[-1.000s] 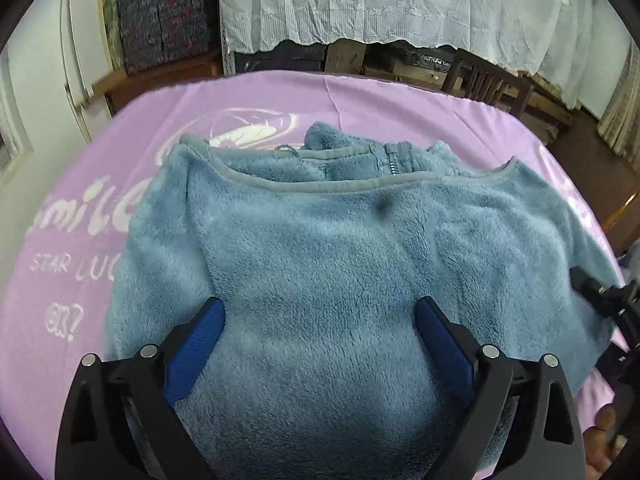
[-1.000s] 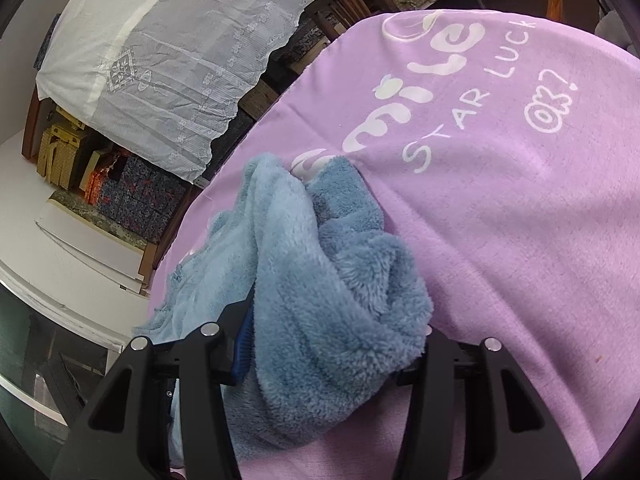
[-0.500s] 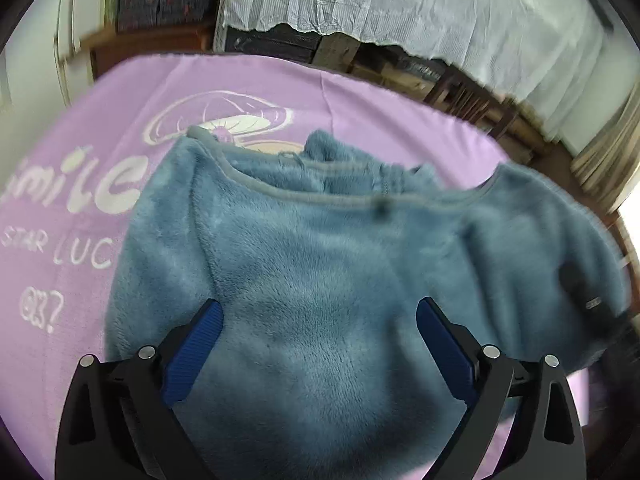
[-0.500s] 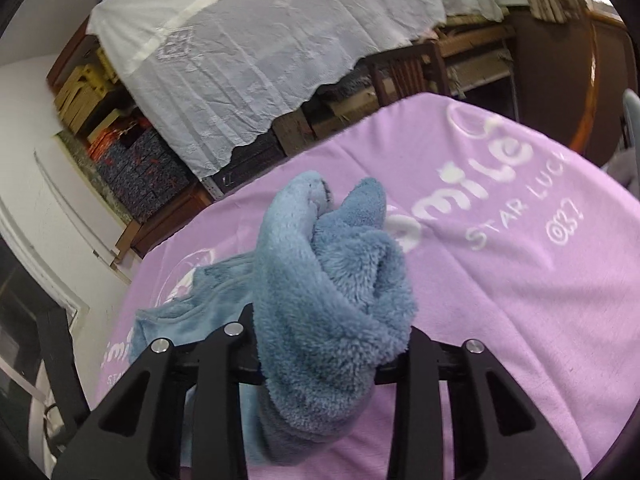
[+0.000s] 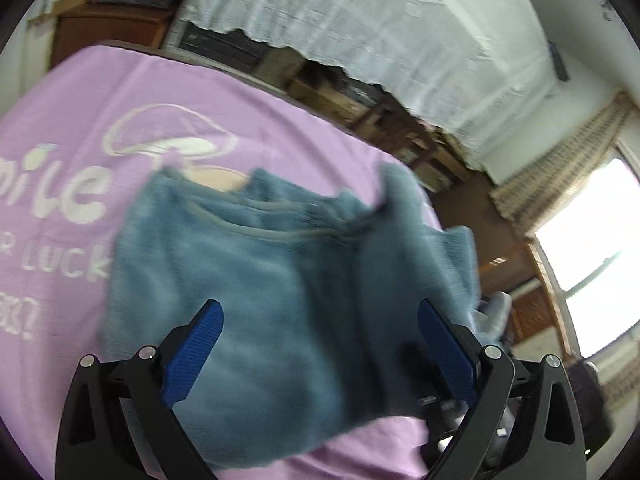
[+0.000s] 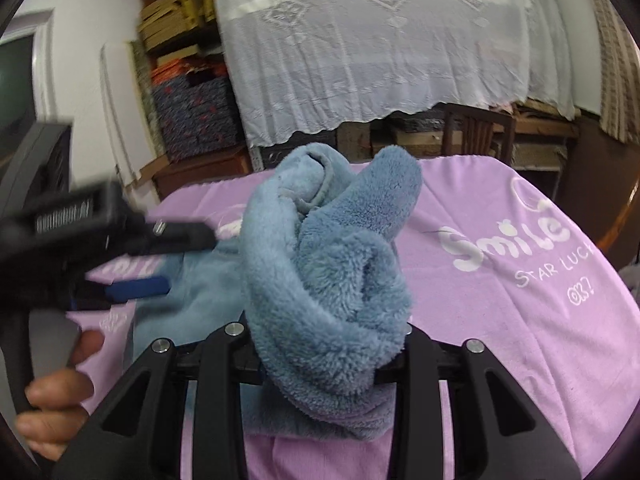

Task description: Fold large clothes

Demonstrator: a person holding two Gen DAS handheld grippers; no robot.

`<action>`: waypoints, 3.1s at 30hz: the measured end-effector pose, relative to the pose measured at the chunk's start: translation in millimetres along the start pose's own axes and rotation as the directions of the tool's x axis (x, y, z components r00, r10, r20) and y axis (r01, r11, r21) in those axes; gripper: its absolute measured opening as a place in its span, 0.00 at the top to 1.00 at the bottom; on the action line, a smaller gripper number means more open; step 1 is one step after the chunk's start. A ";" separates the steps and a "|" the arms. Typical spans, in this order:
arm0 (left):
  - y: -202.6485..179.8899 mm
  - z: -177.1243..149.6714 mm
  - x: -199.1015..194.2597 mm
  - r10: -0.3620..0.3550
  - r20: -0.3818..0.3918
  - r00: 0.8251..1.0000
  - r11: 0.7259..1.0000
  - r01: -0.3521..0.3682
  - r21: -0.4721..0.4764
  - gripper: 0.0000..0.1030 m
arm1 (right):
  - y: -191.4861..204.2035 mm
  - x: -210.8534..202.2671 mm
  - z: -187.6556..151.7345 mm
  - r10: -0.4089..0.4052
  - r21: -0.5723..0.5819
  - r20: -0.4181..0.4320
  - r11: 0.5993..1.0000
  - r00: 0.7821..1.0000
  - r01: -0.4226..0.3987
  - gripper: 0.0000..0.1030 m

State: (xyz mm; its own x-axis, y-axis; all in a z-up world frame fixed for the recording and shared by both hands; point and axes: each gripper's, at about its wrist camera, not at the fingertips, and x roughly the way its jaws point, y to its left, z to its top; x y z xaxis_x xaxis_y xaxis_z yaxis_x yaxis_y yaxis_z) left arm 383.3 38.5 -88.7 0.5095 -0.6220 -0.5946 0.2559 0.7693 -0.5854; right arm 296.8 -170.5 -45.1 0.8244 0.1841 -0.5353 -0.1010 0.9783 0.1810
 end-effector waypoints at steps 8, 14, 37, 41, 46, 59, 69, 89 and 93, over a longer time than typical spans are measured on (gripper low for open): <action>-27.9 -6.1 -1.3 -0.149 -0.008 0.989 0.988 0.150 0.047 0.04 | 21.3 -4.6 -16.8 0.016 -0.130 -0.001 0.991 1.000 -0.017 0.69; -33.1 -10.1 20.3 -0.011 -0.038 0.999 0.994 0.015 0.111 0.12 | 49.7 -13.9 -31.2 0.032 -0.277 0.012 0.960 0.999 -0.028 0.69; 71.2 17.5 -62.5 0.238 0.074 0.969 0.971 -0.237 -0.016 0.76 | 134.0 -9.7 -1.1 0.282 -0.298 -0.101 0.906 0.954 -0.300 0.66; 113.3 17.8 -41.5 0.300 -0.027 0.953 0.947 -0.301 -0.113 0.66 | 158.4 27.7 -28.9 0.292 -0.293 -0.226 0.889 0.929 -0.351 0.66; 108.8 16.7 -39.7 0.442 -0.011 0.897 0.895 -0.442 -0.052 0.36 | 159.9 31.3 -35.3 0.309 -0.304 -0.245 0.875 0.919 -0.376 0.65; 94.4 15.0 -65.0 0.535 0.059 0.843 0.844 -0.531 -0.068 0.31 | 110.7 -19.8 -20.8 0.489 -0.270 -0.201 0.805 0.849 -0.528 0.26; 46.0 3.2 -124.4 0.312 0.246 0.918 0.949 -0.311 -0.046 0.33 | 40.8 -29.2 20.6 0.511 -0.095 -0.038 0.854 0.859 -0.512 0.54; 22.3 -52.3 -31.2 0.608 0.151 0.779 0.765 -0.626 0.148 0.25 | 36.0 63.4 -9.8 0.433 -0.046 -0.264 0.887 0.862 -0.459 0.79; 24.6 -50.6 -32.3 0.601 0.143 0.786 0.775 -0.617 0.136 0.25 | 34.5 61.8 -12.5 0.433 -0.042 -0.260 0.888 0.863 -0.458 0.79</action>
State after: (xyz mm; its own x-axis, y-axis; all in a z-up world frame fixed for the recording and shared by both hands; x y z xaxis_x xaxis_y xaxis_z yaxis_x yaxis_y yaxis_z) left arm 331.6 70.2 -111.8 0.6720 -0.0060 -0.7405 -0.0040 0.9999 -0.0118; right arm 337.4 -124.2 -82.3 0.5227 0.6072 -0.5984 -0.4909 0.7882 0.3710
